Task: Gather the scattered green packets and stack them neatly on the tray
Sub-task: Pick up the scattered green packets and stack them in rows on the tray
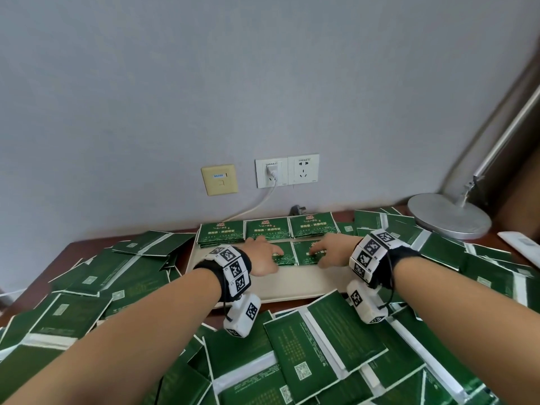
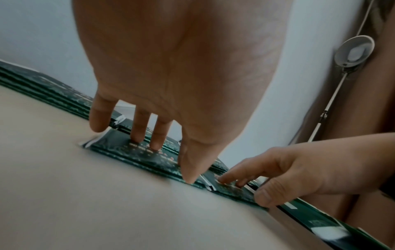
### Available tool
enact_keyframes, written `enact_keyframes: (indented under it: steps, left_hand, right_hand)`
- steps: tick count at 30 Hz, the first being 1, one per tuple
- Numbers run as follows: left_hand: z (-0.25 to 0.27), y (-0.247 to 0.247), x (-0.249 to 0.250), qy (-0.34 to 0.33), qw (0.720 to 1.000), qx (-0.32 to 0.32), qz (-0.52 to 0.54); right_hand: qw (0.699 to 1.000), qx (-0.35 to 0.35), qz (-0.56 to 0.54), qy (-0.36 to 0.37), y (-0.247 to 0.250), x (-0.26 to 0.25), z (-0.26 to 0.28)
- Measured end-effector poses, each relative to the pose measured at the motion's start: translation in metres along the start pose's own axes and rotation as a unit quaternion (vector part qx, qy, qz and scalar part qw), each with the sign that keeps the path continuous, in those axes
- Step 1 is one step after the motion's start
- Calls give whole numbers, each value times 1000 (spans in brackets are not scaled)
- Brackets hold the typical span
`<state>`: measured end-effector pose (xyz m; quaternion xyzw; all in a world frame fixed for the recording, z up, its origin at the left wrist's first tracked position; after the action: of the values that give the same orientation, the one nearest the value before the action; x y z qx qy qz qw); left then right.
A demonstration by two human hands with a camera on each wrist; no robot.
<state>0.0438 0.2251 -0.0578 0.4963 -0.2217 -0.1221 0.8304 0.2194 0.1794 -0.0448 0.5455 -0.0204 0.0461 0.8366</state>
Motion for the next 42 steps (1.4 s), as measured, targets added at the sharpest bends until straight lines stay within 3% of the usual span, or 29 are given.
enact_keyframes:
  steps: [12, 18, 31, 42]
  left_hand:
    - [-11, -2, -2, 10, 1000, 3, -22]
    - [-1, 0, -1, 2, 1000, 17, -3]
    - [103, 22, 21, -71, 993, 74, 54]
    - [170, -16, 17, -73, 993, 70, 61]
  right_hand:
    - [1000, 5, 15, -18, 1, 2, -6]
    - [999, 30, -33, -19, 6, 2, 4]
    - [996, 76, -32, -44, 37, -30, 112]
    - [994, 51, -30, -95, -10, -58, 173]
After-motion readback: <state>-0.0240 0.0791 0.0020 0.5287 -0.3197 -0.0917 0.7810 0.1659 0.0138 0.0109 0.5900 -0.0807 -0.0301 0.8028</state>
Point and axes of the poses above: each hand's wrist, its own z-axis away from the middle knuckle, its own y-axis out of the back of the hand, x = y × z, the point moved 5 cm from there along -z, towards the middle knuckle, and after that the axes turned 11 degrees about z, right-handed, at the moved point
